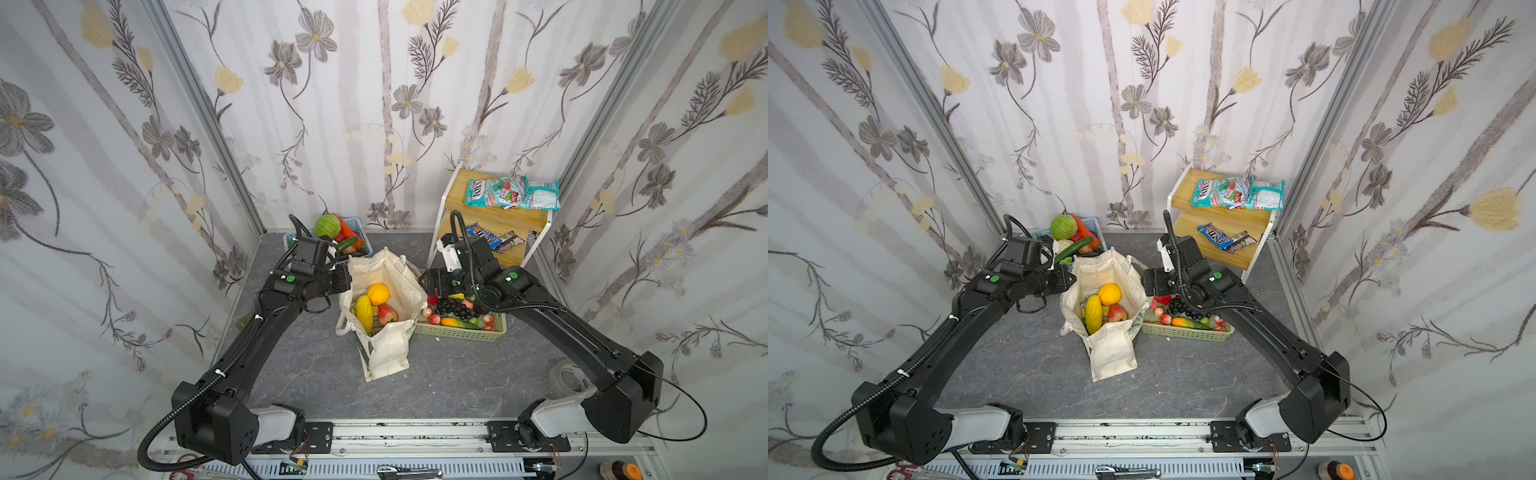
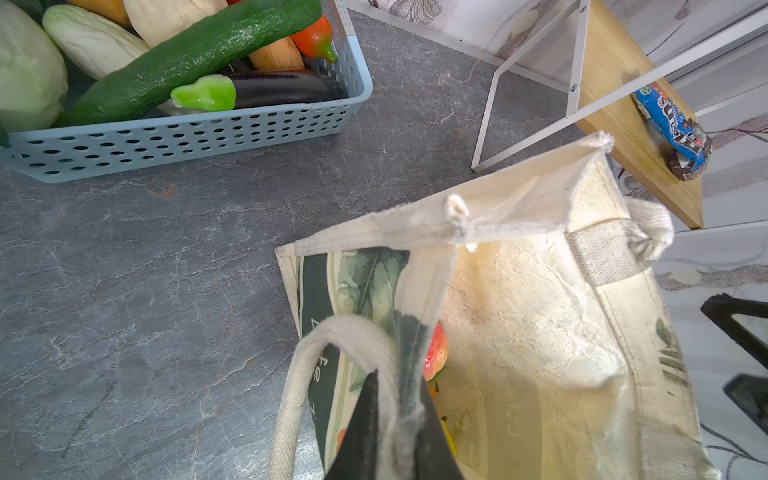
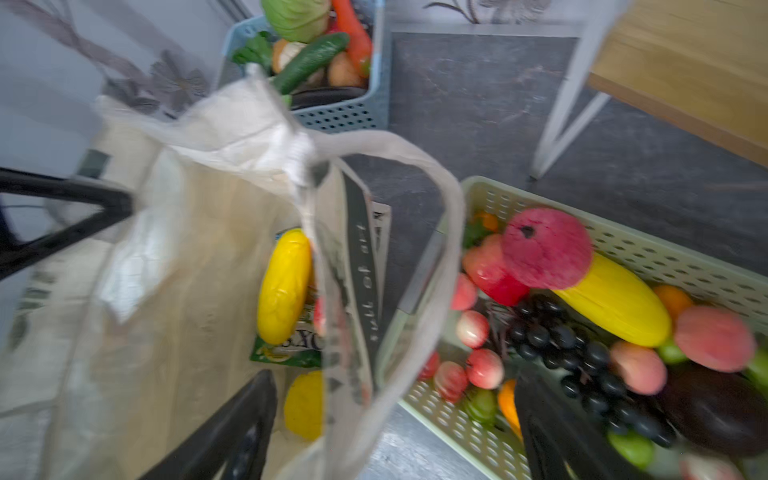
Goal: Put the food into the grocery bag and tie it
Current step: 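Raise the right gripper out of the bag back to the basket, then lower the right gripper onto the orange-green papaya in the basket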
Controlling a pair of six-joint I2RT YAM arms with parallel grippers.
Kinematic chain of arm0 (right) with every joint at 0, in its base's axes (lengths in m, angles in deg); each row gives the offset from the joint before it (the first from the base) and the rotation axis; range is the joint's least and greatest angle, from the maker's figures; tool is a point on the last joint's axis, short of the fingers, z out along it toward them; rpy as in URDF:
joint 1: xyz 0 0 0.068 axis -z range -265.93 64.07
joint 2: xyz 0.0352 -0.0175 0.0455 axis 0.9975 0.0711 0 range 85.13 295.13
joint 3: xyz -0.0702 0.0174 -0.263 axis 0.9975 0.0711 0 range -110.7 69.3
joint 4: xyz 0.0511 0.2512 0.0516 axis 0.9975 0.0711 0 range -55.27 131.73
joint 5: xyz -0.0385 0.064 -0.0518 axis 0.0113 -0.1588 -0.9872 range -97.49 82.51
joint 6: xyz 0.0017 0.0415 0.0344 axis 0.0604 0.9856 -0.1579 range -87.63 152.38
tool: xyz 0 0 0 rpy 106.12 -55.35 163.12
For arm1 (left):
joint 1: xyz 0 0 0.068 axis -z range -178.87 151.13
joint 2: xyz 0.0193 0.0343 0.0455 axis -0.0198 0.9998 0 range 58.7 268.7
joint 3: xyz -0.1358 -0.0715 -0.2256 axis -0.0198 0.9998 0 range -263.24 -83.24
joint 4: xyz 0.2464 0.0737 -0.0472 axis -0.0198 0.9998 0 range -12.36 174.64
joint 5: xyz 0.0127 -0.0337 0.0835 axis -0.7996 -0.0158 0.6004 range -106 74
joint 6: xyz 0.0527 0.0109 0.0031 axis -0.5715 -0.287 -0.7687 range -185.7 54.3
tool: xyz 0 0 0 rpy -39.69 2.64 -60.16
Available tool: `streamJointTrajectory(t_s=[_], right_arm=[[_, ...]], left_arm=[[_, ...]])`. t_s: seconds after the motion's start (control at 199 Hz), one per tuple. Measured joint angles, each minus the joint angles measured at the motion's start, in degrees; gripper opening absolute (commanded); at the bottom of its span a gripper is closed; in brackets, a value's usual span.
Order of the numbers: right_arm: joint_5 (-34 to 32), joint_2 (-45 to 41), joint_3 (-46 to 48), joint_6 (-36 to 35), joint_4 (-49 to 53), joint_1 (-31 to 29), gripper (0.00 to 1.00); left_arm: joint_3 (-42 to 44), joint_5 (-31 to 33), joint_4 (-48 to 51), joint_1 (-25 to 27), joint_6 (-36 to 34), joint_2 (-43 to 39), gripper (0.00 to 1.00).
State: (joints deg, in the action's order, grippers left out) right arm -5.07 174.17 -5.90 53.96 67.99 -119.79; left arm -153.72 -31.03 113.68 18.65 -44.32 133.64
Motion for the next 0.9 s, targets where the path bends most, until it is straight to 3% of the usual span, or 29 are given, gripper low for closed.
streamJointTrajectory(t_s=[0.191,0.903], right_arm=[[-3.08,-0.85,7.32,0.02,0.52,4.57,0.77],[-5.86,18.29,10.27,-0.92,2.95,5.75,0.86]], left_arm=[[0.00,-0.02,-0.02,0.00,0.00,0.00,0.00],[1.81,1.07,-0.07,0.00,-0.22,-1.95,0.00]])
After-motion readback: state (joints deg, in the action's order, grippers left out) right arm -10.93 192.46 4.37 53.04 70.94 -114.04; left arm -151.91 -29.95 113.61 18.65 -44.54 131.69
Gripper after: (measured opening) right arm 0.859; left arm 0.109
